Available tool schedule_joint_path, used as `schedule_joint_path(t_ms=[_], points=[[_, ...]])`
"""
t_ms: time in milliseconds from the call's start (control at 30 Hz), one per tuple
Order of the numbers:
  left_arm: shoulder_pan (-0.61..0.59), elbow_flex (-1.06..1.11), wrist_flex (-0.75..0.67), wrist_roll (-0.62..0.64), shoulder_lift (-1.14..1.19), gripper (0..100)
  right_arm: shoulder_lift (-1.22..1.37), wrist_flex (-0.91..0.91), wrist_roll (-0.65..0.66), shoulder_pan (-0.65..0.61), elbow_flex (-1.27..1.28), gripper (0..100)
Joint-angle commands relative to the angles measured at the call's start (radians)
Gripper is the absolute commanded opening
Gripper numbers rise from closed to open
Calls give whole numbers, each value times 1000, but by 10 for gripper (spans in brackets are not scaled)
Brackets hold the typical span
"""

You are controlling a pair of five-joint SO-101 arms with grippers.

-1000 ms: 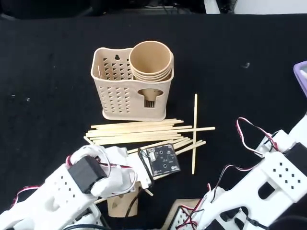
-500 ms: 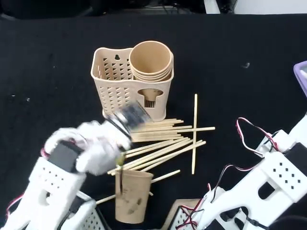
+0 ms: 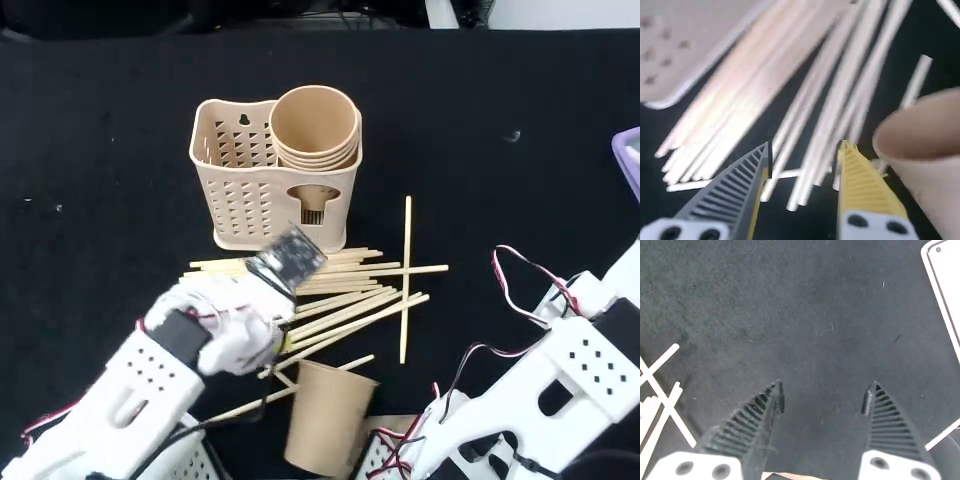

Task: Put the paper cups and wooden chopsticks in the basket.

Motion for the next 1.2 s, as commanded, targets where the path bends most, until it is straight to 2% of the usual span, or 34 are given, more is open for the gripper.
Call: schedule_joint_path(t_ms=[0, 67, 300, 367, 500, 600, 667, 767, 833, 1000, 1167], points=[[99, -8, 48, 8, -12, 223, -24, -18, 11, 15, 19, 265], [107, -8, 58, 8, -12, 223, -24, -18, 17, 14, 31, 265], [119, -8, 63, 8, -12, 223, -24, 3, 161, 3, 38, 265], [117, -1, 69, 8, -12, 223, -18, 61, 295, -66, 39, 265], [117, -21, 157, 8, -15, 223, -24, 221, 612, -281, 65, 264], [117, -54, 252, 8, -58, 223, -24, 244, 647, -425, 91, 253], [99, -67, 302, 8, -124, 223, -24, 215, 649, -522, 119, 188], [4, -58, 336, 6, -264, 223, -24, 167, 647, -678, 174, 60], [-84, -35, 344, 6, -368, 223, -24, 149, 641, -772, 208, 8], [-271, 50, 342, -86, -606, 223, -24, 141, 660, -914, 226, 47], [-470, 58, 322, -83, -695, 223, -25, 219, 807, -1094, 219, 47]])
